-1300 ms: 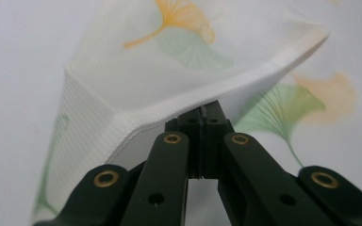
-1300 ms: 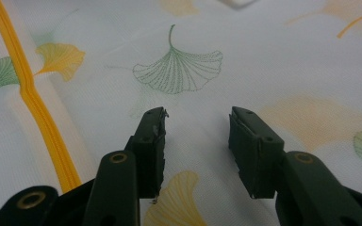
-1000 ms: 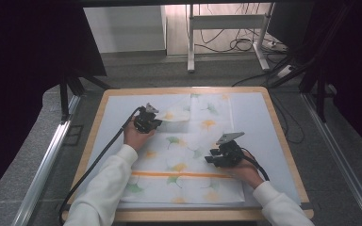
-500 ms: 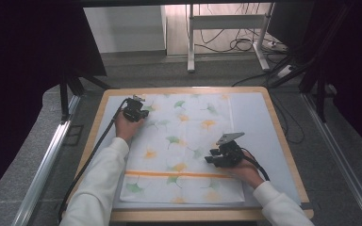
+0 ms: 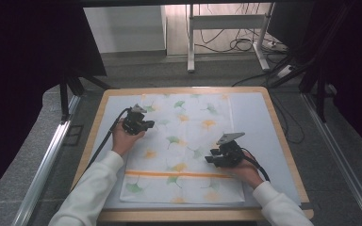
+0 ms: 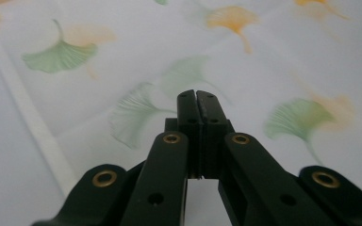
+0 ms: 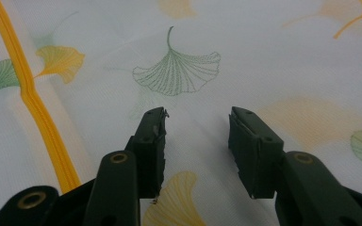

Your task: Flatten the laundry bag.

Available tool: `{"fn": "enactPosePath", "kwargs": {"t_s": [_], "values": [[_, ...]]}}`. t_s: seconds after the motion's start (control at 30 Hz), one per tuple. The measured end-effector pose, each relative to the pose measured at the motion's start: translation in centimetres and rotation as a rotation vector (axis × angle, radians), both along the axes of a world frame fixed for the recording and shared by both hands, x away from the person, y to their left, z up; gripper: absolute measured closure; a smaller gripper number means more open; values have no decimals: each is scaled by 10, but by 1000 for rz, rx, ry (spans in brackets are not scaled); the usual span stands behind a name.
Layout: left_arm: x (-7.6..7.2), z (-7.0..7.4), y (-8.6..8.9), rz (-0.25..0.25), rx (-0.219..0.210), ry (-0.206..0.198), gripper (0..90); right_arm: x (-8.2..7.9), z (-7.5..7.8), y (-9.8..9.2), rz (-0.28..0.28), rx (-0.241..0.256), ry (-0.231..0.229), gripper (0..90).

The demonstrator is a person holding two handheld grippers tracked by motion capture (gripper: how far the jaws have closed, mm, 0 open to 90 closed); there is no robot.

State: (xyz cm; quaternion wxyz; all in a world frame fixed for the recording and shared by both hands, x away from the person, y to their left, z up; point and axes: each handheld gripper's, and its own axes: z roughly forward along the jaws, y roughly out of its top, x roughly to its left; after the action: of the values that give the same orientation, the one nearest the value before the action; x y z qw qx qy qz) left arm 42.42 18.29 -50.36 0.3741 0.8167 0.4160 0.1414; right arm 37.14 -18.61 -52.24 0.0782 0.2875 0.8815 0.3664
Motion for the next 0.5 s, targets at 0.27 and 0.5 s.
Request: {"fn": "enactPosePath", "kwargs": {"t_s": [0.27,0.5], "values": [[-47,9,-7,-54,-70,-1,873,-7,14,-13,-27,56,-3,487],[-71,8,-8,-41,-143,10,658,-16,19,-34,-91,70,14,349]]}}
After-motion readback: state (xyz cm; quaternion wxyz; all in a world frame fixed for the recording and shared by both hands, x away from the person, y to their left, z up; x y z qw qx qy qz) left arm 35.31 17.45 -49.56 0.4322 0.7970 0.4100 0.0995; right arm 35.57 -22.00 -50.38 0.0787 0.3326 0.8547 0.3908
